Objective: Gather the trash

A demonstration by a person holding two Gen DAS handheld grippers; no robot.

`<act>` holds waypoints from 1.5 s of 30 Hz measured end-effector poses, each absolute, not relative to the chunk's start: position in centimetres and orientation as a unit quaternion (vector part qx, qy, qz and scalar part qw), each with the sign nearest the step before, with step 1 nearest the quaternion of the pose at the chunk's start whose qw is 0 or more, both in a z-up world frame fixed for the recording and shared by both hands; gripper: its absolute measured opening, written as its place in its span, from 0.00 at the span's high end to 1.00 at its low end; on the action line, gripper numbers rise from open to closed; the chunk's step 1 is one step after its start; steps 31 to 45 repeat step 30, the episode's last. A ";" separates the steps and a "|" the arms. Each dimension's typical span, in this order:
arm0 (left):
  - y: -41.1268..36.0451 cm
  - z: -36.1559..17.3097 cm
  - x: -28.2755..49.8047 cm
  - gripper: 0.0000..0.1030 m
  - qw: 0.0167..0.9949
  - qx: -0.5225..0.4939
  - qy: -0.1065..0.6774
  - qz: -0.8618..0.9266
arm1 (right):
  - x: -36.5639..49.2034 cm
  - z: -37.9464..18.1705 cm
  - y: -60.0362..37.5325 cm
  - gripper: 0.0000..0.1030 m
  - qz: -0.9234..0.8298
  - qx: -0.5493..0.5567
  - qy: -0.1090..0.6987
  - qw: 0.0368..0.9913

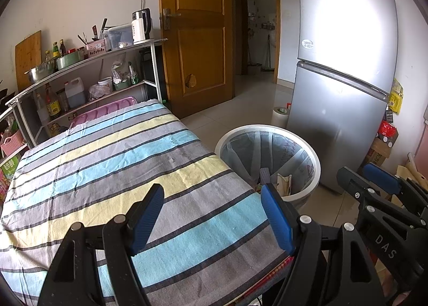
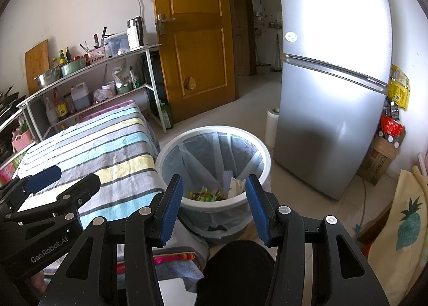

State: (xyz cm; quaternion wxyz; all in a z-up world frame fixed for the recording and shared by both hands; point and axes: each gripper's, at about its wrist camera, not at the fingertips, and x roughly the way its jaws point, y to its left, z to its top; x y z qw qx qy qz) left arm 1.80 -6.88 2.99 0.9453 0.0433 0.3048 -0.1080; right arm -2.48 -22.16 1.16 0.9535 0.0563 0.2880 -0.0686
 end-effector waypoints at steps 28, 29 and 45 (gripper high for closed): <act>-6.8 2.9 1.7 0.26 0.945 0.042 0.306 -0.108 | -2.5 1.1 -22.1 0.52 -0.067 0.057 0.288 0.954; -6.8 2.9 1.7 0.26 0.945 0.042 0.306 -0.109 | -2.5 1.2 -22.1 0.52 -0.068 0.057 0.287 0.954; -6.8 2.9 1.8 0.26 0.945 0.043 0.306 -0.109 | -2.5 1.2 -22.1 0.52 -0.068 0.057 0.287 0.954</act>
